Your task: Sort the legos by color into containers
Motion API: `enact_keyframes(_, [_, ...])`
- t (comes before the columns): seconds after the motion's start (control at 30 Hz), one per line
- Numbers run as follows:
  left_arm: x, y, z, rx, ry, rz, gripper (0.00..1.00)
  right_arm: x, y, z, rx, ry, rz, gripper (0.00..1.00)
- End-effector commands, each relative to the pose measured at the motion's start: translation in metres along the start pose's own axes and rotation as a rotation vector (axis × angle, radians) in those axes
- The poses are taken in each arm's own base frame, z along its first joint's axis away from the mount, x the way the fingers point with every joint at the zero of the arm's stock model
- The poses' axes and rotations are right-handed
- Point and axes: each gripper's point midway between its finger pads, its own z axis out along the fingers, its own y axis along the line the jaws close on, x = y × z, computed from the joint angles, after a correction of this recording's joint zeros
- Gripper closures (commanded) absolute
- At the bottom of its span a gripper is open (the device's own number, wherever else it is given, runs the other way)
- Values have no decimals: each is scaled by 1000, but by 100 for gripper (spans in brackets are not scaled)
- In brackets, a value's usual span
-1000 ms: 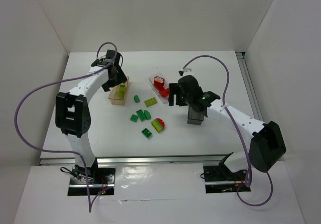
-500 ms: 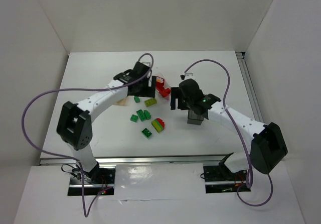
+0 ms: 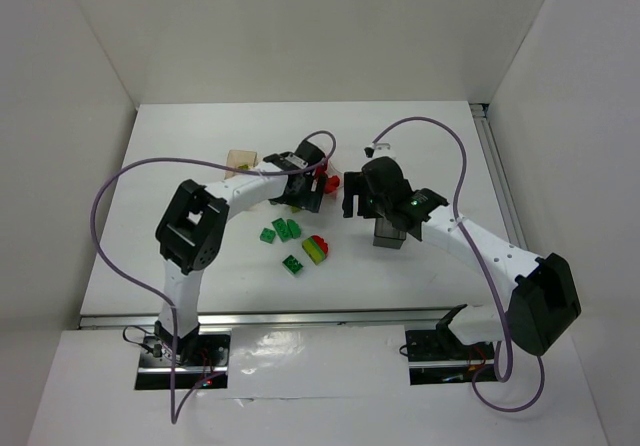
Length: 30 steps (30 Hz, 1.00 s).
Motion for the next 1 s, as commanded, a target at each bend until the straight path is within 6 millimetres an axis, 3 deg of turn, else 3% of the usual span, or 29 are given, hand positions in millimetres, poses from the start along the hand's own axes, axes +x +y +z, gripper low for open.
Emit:
enact_keyframes(0.0, [-22, 2, 19, -27, -31, 28, 3, -3, -4, -7, 15, -23, 19, 16])
enact_keyframes(0.2, [-25, 12, 32, -42, 5, 8, 5, 1, -5, -7, 11, -11, 17, 16])
enact_keyframes(0.47, [-23, 21, 26, -52, 9, -57, 32, 0, -6, -6, 20, -15, 17, 16])
enact_keyframes(0.67, [-16, 11, 14, 46, 30, -70, 24, 4, -4, -4, 7, 2, 15, 16])
enact_keyframes(0.8, [-1, 8, 12, 70, 66, -91, 21, 4, -3, -4, 7, 2, 24, 16])
enact_keyframes(0.97, [3, 8, 11, 78, 71, -101, 34, 3, -1, -4, -5, -2, 26, 16])
